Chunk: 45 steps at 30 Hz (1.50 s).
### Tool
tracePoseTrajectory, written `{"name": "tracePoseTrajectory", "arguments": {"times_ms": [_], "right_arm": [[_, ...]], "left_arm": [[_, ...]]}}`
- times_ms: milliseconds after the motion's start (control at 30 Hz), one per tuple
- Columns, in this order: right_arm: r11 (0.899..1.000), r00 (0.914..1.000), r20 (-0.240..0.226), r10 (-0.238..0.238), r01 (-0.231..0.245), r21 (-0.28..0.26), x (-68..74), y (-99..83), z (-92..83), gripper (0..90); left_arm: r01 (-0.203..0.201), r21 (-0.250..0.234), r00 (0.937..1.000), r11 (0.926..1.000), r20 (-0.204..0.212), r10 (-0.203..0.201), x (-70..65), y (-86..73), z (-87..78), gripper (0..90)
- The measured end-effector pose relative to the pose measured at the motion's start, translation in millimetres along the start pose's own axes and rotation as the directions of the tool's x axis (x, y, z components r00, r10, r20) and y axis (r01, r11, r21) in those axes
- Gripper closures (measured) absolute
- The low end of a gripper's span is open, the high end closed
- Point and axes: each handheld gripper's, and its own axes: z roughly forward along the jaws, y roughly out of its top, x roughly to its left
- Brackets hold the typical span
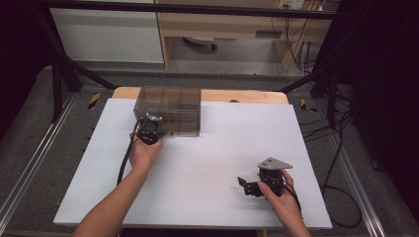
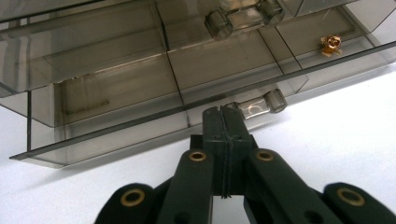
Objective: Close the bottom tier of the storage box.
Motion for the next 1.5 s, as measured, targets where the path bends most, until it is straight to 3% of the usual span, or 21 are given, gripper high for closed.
{"name": "tracePoseTrajectory", "arguments": {"times_ms": [833, 1500], "right_arm": [[1.0, 1.0, 0.001, 0.002, -0.002, 0.001, 0.2, -0.2, 0.3, 3.1], [1.0, 1.0, -0.002, 0.003, -0.003, 0.004, 0.0, -0.3, -0.2, 3.1]], "left_arm": [[0.012, 0.012, 0.9999, 0.9999, -0.004, -0.012, 3.7, 3.2, 5.8, 90.0], [-0.001, 0.018, 0.9999, 0.9998, -0.014, 0.001, 3.8, 11.9, 9.6, 90.0]]}}
